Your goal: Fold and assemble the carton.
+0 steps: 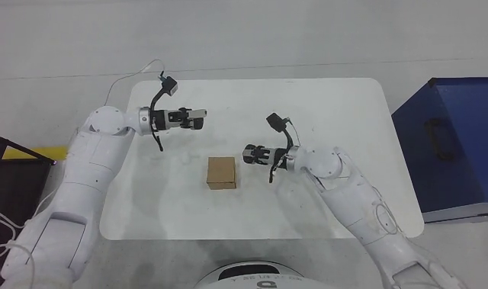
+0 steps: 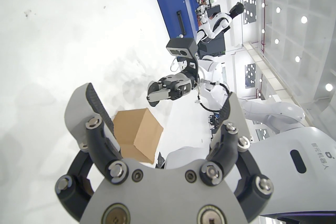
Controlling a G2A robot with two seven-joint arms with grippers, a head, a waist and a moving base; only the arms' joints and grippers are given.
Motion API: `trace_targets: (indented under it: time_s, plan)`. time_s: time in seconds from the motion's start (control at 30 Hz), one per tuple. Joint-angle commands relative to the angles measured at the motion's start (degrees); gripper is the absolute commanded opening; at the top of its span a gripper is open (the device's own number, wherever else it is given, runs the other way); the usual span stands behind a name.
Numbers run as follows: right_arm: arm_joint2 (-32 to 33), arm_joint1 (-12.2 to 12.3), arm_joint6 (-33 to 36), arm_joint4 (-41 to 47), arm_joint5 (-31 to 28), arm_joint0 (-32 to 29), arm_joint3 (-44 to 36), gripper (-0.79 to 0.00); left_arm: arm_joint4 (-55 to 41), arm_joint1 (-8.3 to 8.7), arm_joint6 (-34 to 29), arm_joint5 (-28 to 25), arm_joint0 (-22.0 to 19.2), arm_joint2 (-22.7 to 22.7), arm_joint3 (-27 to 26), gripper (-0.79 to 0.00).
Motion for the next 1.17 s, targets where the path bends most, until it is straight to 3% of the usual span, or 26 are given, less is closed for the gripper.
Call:
trace_targets:
  time_s: [0.0, 0.23, 0.3, 0.43, 0.57, 0.7, 0.93, 1.13]
  plan:
    - [1.62, 0.20, -2.53, 0.08, 0.73, -0.49, -0.15, -0.785, 0.29, 0.50, -1.19, 1.22, 0.35, -0.35, -1.02, 0.000]
    - [5.93, 0.98, -6.54, -0.38, 2.08, -2.40, -1.44, -0.785, 0.26, 4.68, -14.04, 14.04, 5.06, 0.06, -14.45, 0.000]
    - [6.43, 1.10, -6.90, -0.38, 2.14, -2.76, -1.92, -0.785, 1.21, 6.42, -14.04, 14.05, 7.06, 2.26, -17.39, 0.000]
    - [6.86, 1.26, -7.03, -0.80, 2.19, -2.90, -2.60, -0.785, 3.38, 10.00, -14.04, 14.06, 6.58, 8.55, -18.96, 0.000]
    - [7.29, 1.41, -7.17, -1.04, 2.18, -2.94, -3.04, -0.785, 0.26, 11.86, -14.04, 14.06, 4.60, 13.53, -18.87, 0.000]
    - [8.78, 1.71, -8.10, -1.08, 2.09, -3.80, -3.95, -0.785, -2.89, 11.27, -14.00, 14.02, 2.25, 17.85, -18.54, 0.000]
    - [13.81, 2.69, -9.45, -1.07, 2.42, -8.17, -8.06, -0.785, -3.80, 7.64, -11.88, 11.91, -1.82, 24.78, -15.77, 0.000]
    - [16.69, 3.25, -10.44, -0.93, 2.71, -12.15, -11.78, -0.785, -6.51, 4.94, -10.07, 10.09, -4.75, 28.14, -12.59, 0.000]
